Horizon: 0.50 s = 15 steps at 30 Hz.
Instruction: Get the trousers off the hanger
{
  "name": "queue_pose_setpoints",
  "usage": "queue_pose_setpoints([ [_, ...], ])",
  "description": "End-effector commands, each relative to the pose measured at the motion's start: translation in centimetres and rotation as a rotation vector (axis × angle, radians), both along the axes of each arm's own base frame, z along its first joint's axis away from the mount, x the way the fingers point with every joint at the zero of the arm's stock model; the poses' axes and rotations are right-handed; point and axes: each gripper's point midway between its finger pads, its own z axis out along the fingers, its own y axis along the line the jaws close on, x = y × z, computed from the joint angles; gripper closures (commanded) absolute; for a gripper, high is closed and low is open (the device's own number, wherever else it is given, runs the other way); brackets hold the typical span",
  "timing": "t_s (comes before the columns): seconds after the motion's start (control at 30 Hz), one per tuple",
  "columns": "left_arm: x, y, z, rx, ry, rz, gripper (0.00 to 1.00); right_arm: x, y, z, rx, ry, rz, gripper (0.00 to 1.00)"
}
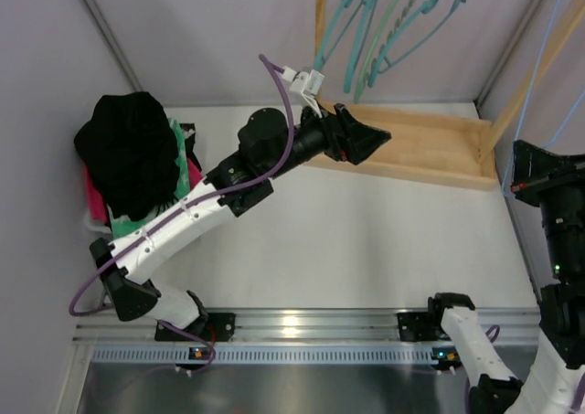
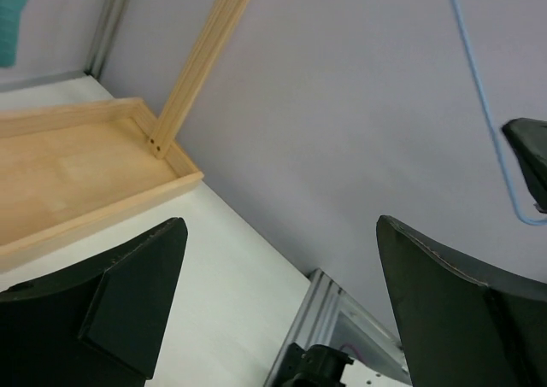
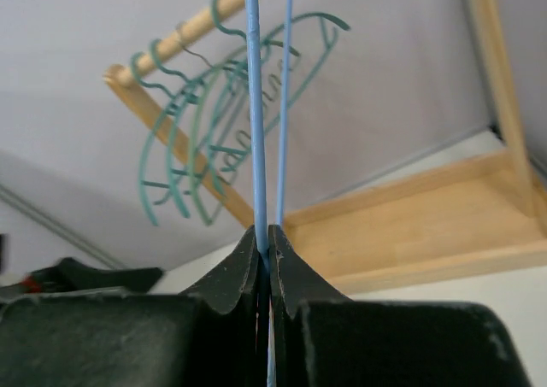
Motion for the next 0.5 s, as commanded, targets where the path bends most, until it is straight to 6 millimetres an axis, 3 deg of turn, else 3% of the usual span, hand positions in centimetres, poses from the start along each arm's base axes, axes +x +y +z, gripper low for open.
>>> queue_pose_setpoints([
  [0.0,-0.6,4.1,4.0,0.005,-0.184,0.05,0.02,2.9,-2.2,-4.7,-0.149,0.219,-0.09,1.0],
  [0.17,0.4,7.5,3.6,0.072,-0.176,0.071,0.01,4.0,-1.7,-6.7,-0.272,0.331,-0.028,1.0],
  [0.3,0.7,9.6,2.6,0.126,-0.193,0.108,0.02,7.1,-2.5,-9.6,-0.329,0.49,-0.02,1.0],
  [0.47,0.2,11.6,3.0,0.123,-0.214,0.144,0.01,10.7,-1.7,-9.0,-0.409,0.488,0.062,1.0],
])
